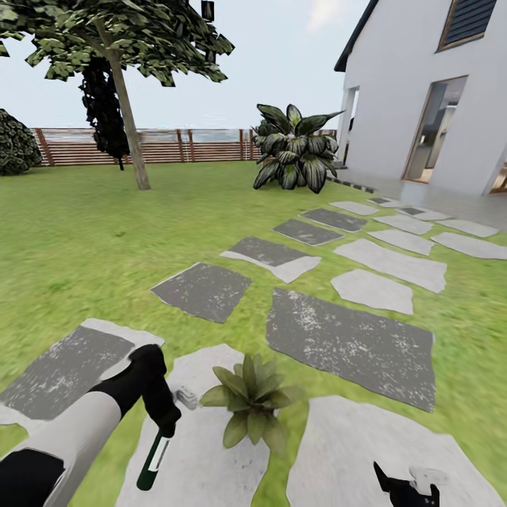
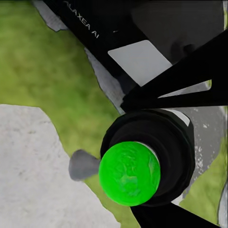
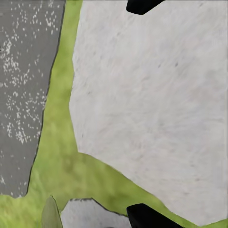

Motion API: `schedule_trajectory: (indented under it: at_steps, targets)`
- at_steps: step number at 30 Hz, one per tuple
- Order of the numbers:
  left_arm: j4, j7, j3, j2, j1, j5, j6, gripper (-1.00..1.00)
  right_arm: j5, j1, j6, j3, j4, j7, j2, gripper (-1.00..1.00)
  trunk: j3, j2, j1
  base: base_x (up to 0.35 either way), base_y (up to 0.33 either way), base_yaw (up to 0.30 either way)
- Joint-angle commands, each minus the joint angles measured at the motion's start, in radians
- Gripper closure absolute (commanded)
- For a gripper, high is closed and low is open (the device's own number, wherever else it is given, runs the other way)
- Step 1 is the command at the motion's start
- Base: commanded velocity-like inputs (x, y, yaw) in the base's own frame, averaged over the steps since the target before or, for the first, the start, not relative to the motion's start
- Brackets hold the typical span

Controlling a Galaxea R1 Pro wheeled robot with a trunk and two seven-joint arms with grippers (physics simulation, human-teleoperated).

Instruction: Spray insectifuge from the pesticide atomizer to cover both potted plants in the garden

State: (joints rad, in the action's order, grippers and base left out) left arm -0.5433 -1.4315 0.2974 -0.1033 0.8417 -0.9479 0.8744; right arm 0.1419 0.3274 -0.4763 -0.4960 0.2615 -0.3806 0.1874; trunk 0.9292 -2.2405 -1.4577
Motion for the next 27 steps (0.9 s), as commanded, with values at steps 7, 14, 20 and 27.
schedule_trajectory:
  at_steps: [7,14,20,27]
  targets:
    - [-0.009,-0.026,0.006,-0.005,0.030,-0.029,0.009,1.00,0.010,0.001,-0.004,-0.009,-0.010,-0.004,0.001,-1.00,0.001,0.000,0.000,0.128,0.000,0.000]
    - [-0.007,-0.052,0.007,0.004,0.101,-0.106,0.009,1.00,0.010,0.001,-0.004,-0.009,-0.013,-0.004,0.007,-1.00,0.001,0.000,0.000,0.003,0.000,0.000]
    - [-0.007,-0.083,0.007,0.004,0.091,-0.171,0.008,1.00,0.010,0.001,-0.004,-0.009,-0.013,-0.004,0.012,-1.00,0.001,0.000,0.000,0.172,0.026,0.000]
    - [-0.004,-0.075,0.058,0.000,0.082,-0.197,0.006,1.00,0.010,0.001,-0.004,-0.009,-0.013,-0.004,0.016,-1.00,0.001,0.000,0.000,0.075,0.027,0.000]
